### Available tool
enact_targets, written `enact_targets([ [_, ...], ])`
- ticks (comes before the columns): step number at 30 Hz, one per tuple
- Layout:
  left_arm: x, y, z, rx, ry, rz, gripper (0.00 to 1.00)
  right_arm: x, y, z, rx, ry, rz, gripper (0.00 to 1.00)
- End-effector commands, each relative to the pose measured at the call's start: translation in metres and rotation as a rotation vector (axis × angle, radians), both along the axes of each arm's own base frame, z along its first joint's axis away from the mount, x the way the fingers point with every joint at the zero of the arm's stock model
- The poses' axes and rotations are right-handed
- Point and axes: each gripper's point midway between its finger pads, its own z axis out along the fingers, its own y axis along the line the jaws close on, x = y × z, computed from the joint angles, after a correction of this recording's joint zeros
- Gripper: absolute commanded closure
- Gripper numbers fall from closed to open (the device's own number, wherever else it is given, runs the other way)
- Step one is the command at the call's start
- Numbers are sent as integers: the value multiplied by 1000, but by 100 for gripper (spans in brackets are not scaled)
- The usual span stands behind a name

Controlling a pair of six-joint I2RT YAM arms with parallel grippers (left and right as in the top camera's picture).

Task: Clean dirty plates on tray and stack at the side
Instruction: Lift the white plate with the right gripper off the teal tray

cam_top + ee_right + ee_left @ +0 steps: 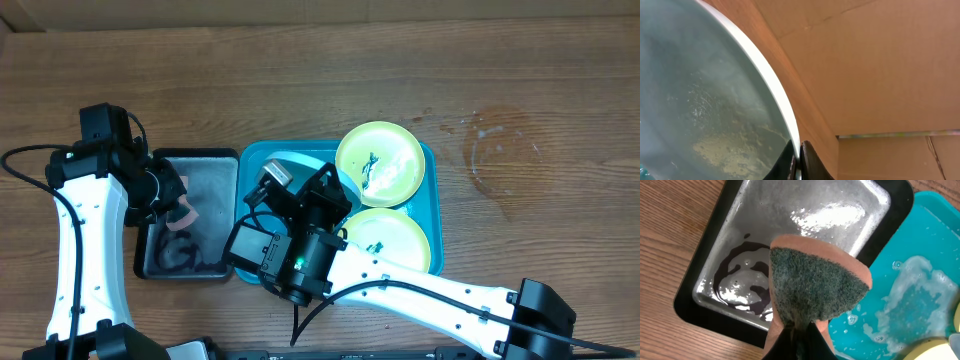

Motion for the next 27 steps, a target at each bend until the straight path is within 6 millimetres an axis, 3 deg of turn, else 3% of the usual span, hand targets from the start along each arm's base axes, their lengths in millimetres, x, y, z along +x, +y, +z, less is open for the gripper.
enact_targets([
  [1, 0, -2, 1, 5, -7, -25, 93, 2, -1, 20, 32, -57, -12, 96],
  [27, -1, -2, 1, 4, -3, -25, 93, 1, -1, 21, 33, -62, -15, 96],
])
